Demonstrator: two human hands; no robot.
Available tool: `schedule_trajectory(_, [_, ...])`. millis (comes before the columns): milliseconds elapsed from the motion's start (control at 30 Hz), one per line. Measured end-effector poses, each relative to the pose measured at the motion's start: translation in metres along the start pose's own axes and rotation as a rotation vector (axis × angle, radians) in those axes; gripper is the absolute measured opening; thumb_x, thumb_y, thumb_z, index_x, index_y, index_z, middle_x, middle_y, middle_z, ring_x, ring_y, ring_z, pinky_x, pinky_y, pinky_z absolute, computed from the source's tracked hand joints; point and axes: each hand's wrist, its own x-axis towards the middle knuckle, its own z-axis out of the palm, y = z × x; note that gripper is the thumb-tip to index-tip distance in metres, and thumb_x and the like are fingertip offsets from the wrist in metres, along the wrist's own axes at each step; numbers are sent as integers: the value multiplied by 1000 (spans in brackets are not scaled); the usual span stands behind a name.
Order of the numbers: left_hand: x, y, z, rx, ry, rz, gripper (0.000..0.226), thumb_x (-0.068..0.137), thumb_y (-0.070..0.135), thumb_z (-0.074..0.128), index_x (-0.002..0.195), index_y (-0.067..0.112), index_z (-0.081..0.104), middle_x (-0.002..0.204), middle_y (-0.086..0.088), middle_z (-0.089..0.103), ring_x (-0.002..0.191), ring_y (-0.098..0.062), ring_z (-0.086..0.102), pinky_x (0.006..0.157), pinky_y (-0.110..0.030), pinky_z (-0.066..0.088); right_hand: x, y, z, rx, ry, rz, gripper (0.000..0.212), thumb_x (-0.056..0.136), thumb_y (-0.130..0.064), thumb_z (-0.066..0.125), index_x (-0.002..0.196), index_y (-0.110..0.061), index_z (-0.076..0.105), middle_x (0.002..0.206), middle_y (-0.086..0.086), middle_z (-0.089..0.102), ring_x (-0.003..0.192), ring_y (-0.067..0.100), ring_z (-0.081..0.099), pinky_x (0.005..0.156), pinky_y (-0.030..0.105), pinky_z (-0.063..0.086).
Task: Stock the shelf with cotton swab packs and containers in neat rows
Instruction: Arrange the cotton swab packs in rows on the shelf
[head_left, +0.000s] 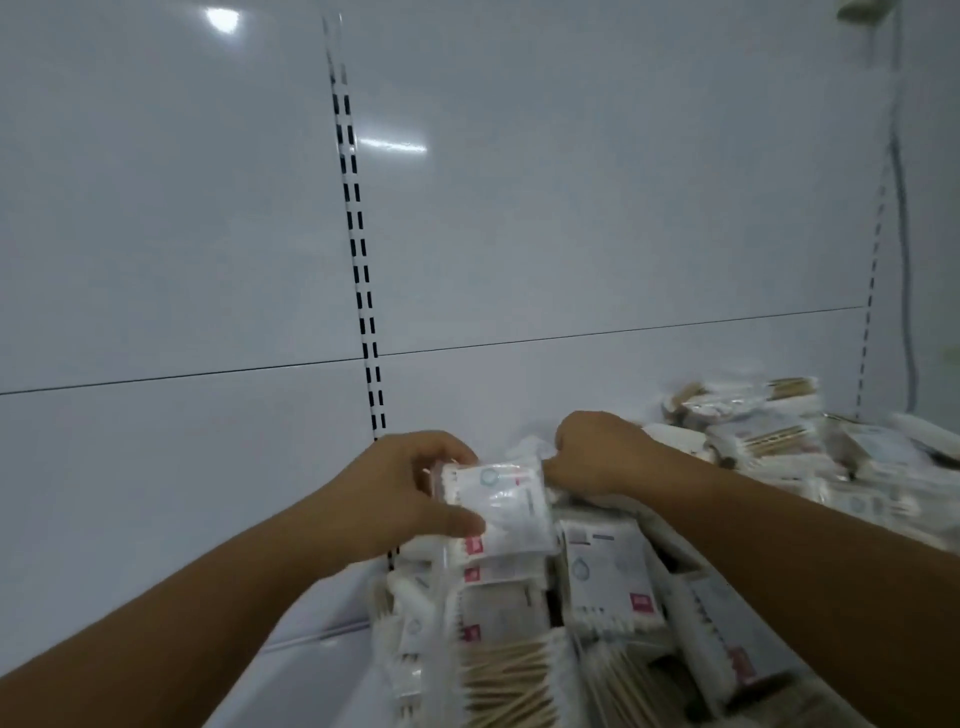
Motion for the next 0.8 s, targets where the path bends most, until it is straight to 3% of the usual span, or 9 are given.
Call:
schedule_trajectory(100, [-1,-5,-18,-278,168,-108,54,62,-10,81,99,27,68,85,0,75,75,-16,72,59,-22,55,9,7,-12,214,76,-47,29,80,-38,70,75,-12,58,70,-2,52,61,10,48,50,23,32])
schedule_trajectory(167, [-2,-14,-25,-390,268,-178,51,66,-14,75,106,16,64,84,-6,75,73,-19,73,55,-22,54,7,6,-20,632,127,-37,26,80,-27,74,89,-5,63,76,3,60,62,13,52,53,21,39])
schedule_trajectory(233, [-6,-21,-28,-451,327,-235,33,74,-10,69,102,8,66,85,-10,75,72,-19,72,57,-24,54,0,-2,-23,1103,-39,-88,25,80,-16,75,92,2,63,79,11,66,65,19,61,59,23,48])
schedule_trajectory(300, [-8,-26,-27,-468,328,-266,22,82,-3,64,99,9,70,87,-9,74,71,-16,71,63,-28,55,-10,-19,-15,1211,-230,-180,16,77,-10,76,84,-1,65,81,12,72,72,21,70,64,25,56])
schedule_trajectory(433, [-9,-23,-21,-674,209,-234,24,93,27,58,112,18,68,104,-7,73,89,-20,71,71,-34,57,-24,-51,4,923,-170,-267,39,72,-26,82,88,3,62,85,17,71,71,18,70,66,31,59])
schedule_trajectory(533, [-17,-25,-20,-893,131,-249,61,77,61,54,120,18,63,116,-10,70,105,-29,67,78,-38,57,-29,-57,3,811,-37,-300,46,72,-39,80,85,1,62,76,12,70,58,10,63,56,25,52])
schedule_trajectory(667, [-21,-37,-13,-705,231,-160,30,85,22,67,115,17,66,94,-9,72,85,-23,71,72,-33,56,-33,-58,4,732,-100,-353,27,76,-46,75,77,-22,63,67,-9,66,60,8,65,51,21,50])
schedule_trajectory(733, [-23,-47,-19,-713,344,-183,24,87,9,63,111,14,66,84,-6,73,79,-22,71,67,-32,56,-30,-52,3,599,-149,-371,34,80,-46,70,106,-25,62,99,-10,66,79,7,66,64,23,55])
schedule_trajectory(800, [-30,-57,-28,-731,387,-209,22,89,7,61,109,14,66,91,-8,74,83,-23,72,67,-33,57,-24,-41,2,211,-148,-393,54,79,-48,70,126,-24,55,123,-10,55,101,8,58,82,22,48])
